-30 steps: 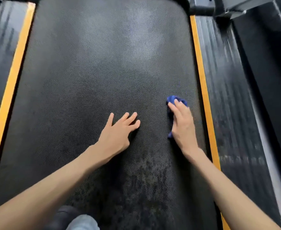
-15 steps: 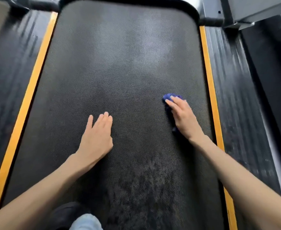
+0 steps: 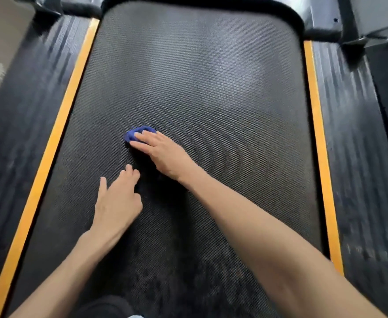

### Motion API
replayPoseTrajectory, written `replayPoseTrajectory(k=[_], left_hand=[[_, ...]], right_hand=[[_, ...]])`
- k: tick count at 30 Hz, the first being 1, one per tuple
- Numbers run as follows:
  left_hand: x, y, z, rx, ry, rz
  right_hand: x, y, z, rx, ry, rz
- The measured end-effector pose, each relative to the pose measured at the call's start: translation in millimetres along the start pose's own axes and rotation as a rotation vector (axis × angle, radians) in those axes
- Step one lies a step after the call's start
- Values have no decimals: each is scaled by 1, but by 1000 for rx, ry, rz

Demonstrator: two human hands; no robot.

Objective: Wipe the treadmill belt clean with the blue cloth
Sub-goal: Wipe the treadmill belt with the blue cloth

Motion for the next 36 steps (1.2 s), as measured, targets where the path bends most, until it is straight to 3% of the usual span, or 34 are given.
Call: replayPoseTrajectory(k=[2, 6, 9, 11, 13, 15, 17, 18, 20, 24, 28, 30, 32, 36], left_hand=[[2, -4, 0, 57, -21, -19], [11, -25, 4, 188, -89, -1], [32, -54, 12, 234, -29, 93], [45, -66, 14, 261, -14, 138], [53, -70, 18, 271, 6, 169], [62, -69, 19, 258, 4, 190], [74, -71, 20, 260, 2, 230], [80, -73, 21, 259, -8, 253], [95, -75, 20, 238, -47, 282], [127, -70, 12, 252, -106, 341], [140, -91, -5, 232, 2, 185], [145, -103, -12, 230, 67, 119], [145, -105, -12, 262, 112, 144], [136, -97, -7, 201, 108, 303]], right_hand=[[12, 46, 33, 25, 174, -120], [78, 158, 118, 280, 397, -735], [74, 159, 129, 340, 474, -996], [51, 108, 96, 324, 437, -868], [33, 31, 46, 236, 352, -515], [45, -51, 2, 84, 115, -167], [74, -100, -12, 24, -206, 32], [89, -101, -6, 33, -240, 79], [112, -70, 27, 78, -119, 0], [174, 54, 105, 242, 100, -490], [179, 98, 135, 341, 451, -898], [155, 62, 106, 392, 556, -850], [127, -10, 58, 313, 518, -595], [123, -167, -35, 73, 139, -230]])
Point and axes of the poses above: each hand's wrist, its own x-axis away from the middle knuckle, its own z-axis out of the back of the hand, y = z × x, the point moved 5 cm from there along -x, towards the middle knuckle, and after that the axes turned 15 degrees about y, right-handed, at the moved point
